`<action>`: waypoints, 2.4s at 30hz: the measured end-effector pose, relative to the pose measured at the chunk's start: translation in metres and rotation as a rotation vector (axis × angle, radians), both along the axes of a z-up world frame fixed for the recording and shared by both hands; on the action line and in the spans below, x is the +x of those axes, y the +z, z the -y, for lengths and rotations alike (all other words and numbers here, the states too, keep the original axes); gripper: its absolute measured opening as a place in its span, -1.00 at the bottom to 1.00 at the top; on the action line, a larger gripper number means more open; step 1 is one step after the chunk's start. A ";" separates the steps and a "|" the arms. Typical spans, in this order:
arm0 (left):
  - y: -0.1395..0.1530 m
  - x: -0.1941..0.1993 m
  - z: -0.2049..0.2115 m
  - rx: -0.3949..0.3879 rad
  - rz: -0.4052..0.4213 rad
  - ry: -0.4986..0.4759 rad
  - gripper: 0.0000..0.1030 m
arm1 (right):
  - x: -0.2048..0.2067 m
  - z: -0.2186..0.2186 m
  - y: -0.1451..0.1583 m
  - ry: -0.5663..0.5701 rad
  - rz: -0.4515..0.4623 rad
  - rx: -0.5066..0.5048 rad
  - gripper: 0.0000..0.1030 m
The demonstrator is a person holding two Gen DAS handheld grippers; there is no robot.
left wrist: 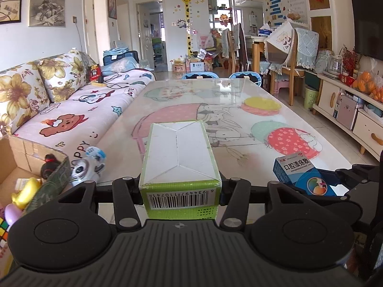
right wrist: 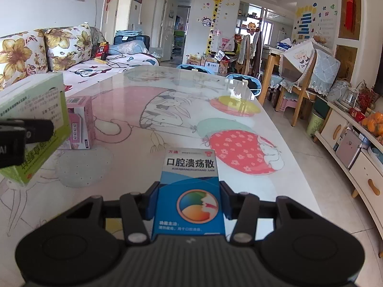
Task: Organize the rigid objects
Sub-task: 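Grasp the green-white box with the left tool while the right tool holds the medicine box, then carry the green-white box and medicine box over the cardboard box with both tools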
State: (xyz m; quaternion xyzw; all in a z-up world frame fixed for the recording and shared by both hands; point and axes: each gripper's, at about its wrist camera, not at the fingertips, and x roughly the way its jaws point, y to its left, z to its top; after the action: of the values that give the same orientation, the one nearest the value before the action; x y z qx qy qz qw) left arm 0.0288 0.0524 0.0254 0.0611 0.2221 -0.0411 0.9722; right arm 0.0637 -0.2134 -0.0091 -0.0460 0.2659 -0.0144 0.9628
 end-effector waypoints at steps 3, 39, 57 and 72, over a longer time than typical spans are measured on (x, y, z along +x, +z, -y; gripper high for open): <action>0.003 -0.002 -0.001 0.005 0.008 0.014 0.22 | -0.002 -0.005 0.001 0.003 0.000 0.009 -0.03; 0.024 0.023 -0.070 -0.196 0.053 0.421 0.20 | -0.011 -0.159 0.051 0.354 0.070 0.030 -0.03; 0.037 0.018 -0.125 -0.209 0.097 0.752 0.20 | 0.039 -0.271 0.071 0.685 0.093 0.038 -0.03; 0.037 0.016 -0.150 -0.256 0.048 0.867 0.20 | 0.067 -0.336 0.055 0.789 0.067 -0.027 -0.03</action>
State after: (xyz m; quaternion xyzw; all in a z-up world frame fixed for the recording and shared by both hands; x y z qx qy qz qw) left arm 0.0452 0.2028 0.0626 -0.1572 0.1979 0.3442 0.9042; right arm 0.1304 0.1229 0.0461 -0.1570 0.1962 0.3514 0.9019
